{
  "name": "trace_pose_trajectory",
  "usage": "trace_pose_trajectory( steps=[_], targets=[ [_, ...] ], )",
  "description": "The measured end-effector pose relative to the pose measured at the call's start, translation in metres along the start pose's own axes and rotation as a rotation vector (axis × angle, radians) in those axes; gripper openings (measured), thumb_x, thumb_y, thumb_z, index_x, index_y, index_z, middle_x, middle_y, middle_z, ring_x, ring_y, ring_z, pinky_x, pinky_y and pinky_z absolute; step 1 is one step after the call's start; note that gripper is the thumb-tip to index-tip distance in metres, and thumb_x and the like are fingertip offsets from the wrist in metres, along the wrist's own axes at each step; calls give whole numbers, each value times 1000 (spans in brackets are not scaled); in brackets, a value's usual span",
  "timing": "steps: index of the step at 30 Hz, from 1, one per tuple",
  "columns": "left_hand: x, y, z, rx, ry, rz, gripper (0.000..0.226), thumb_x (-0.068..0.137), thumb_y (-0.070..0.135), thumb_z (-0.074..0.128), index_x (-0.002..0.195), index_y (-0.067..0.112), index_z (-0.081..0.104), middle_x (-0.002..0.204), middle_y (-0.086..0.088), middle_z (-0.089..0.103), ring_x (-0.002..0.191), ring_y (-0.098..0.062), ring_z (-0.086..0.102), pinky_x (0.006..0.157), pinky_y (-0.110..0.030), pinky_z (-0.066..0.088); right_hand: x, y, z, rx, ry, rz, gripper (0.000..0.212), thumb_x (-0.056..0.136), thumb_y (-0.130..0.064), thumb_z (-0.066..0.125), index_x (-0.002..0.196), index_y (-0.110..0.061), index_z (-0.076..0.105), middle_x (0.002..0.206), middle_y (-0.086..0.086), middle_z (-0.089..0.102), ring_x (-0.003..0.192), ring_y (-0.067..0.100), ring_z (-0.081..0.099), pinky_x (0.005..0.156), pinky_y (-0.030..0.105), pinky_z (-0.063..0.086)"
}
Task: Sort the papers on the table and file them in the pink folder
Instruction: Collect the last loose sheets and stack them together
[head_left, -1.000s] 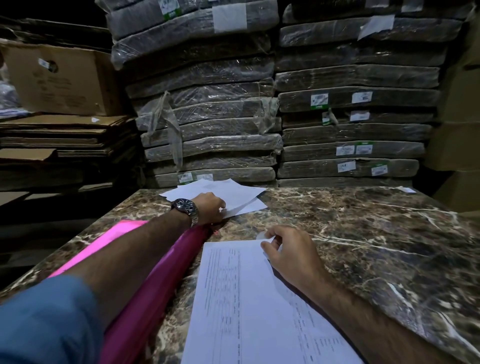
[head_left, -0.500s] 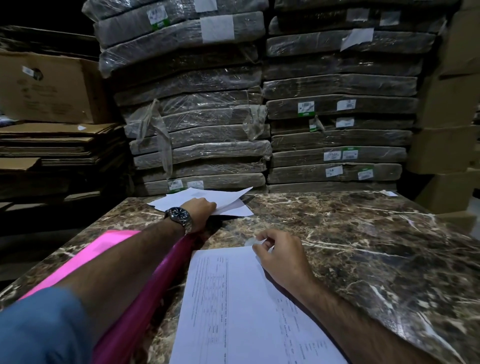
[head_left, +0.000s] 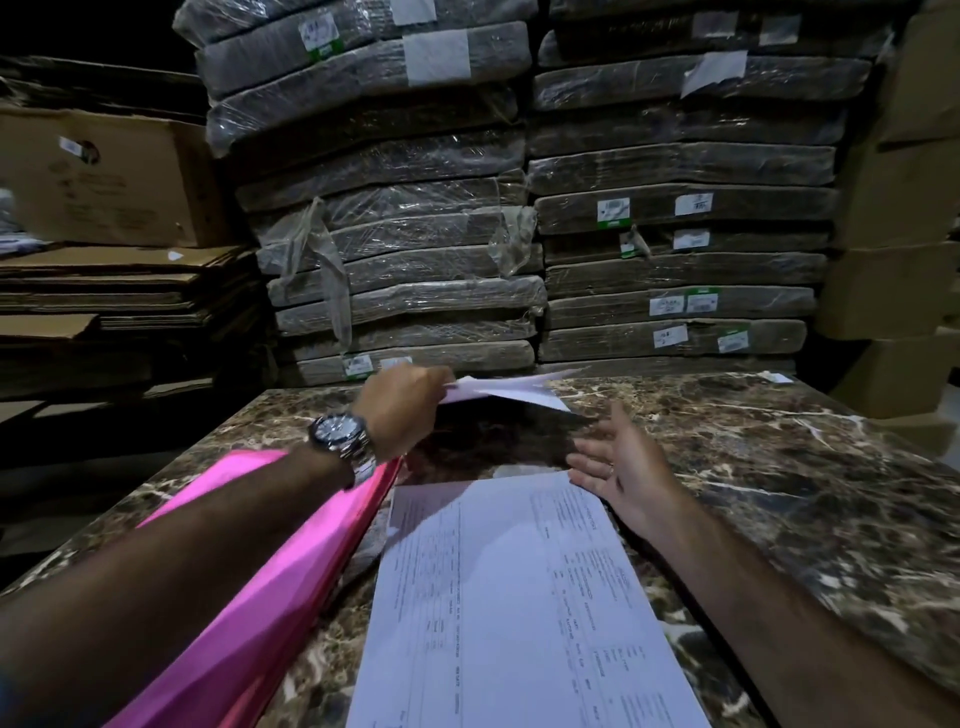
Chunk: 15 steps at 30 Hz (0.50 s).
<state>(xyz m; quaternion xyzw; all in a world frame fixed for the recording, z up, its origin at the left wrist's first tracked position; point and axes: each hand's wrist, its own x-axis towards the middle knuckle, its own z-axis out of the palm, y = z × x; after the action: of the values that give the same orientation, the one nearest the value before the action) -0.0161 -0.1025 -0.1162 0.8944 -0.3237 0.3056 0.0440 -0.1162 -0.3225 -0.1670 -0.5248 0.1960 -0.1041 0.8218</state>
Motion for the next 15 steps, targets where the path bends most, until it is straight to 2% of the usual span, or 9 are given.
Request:
trace_pose_trajectory(
  steps=[1, 3, 4, 6, 8, 10, 11, 13, 15],
  targets=[
    [-14, 3, -4, -62, 35, 9, 21, 89, 16, 52, 105, 18, 66, 94, -12, 73, 88, -35, 67, 66, -39, 53, -1, -4, -3, 73, -25, 46, 58, 99, -50, 36, 142, -11, 36, 126, 26, 55, 109, 38, 58, 97, 49, 48],
    [-42, 8, -12, -162, 90, 36, 23, 89, 15, 55, 107, 16, 69, 94, -8, 75, 85, -29, 69, 67, -32, 53, 0, -8, -6, 164, -99, 124, 53, 97, -53, 39, 136, -17, 39, 122, 28, 57, 105, 39, 61, 93, 53, 49],
    [-54, 11, -16, -202, 97, 51, 21, 88, 12, 57, 104, 15, 70, 90, -6, 75, 82, -27, 69, 65, -27, 50, 0, -8, -7, 179, -134, 148, 47, 97, -52, 41, 128, -18, 44, 117, 27, 60, 102, 40, 62, 87, 54, 52],
    [-75, 16, -21, -269, 72, 83, 18, 86, 6, 59, 96, 14, 71, 86, -2, 75, 78, -22, 69, 62, -27, 49, 1, -7, -8, 177, -189, 165, 38, 96, -50, 44, 110, -16, 52, 117, 26, 61, 104, 40, 62, 82, 55, 53],
    [-91, 18, -23, -308, 40, 86, 23, 82, 4, 58, 98, 15, 72, 91, 1, 75, 83, -19, 68, 68, -29, 53, 4, -7, -10, 143, -222, 177, 44, 94, -54, 44, 112, -16, 53, 117, 22, 61, 108, 37, 61, 85, 54, 52],
    [-106, 20, -24, -326, 19, 75, 28, 80, 4, 58, 101, 17, 72, 96, 4, 74, 87, -16, 66, 71, -25, 49, 5, -8, -12, 84, -227, 189, 52, 93, -55, 46, 121, -13, 55, 112, 19, 60, 103, 34, 60, 83, 50, 54],
    [-112, 21, -23, -327, 15, 82, 29, 80, 6, 58, 102, 18, 72, 97, 6, 74, 87, -16, 66, 70, -23, 47, 4, -9, -12, 44, -231, 184, 51, 94, -50, 49, 123, -9, 57, 110, 19, 61, 98, 33, 61, 77, 45, 57],
    [-122, 23, -23, -329, 2, 99, 30, 79, 9, 56, 103, 20, 71, 98, 8, 74, 86, -17, 65, 72, -26, 46, -3, -11, -10, -51, -232, 162, 38, 96, -25, 56, 122, 2, 58, 100, 19, 67, 82, 29, 67, 60, 35, 60],
    [-126, 22, -24, -334, -5, 69, 32, 79, 9, 60, 107, 21, 70, 103, 9, 73, 93, -16, 65, 85, -35, 48, -8, -10, -9, -124, -215, 140, 24, 92, -1, 57, 114, 8, 61, 90, 18, 69, 69, 26, 69, 51, 29, 59]
  ],
)
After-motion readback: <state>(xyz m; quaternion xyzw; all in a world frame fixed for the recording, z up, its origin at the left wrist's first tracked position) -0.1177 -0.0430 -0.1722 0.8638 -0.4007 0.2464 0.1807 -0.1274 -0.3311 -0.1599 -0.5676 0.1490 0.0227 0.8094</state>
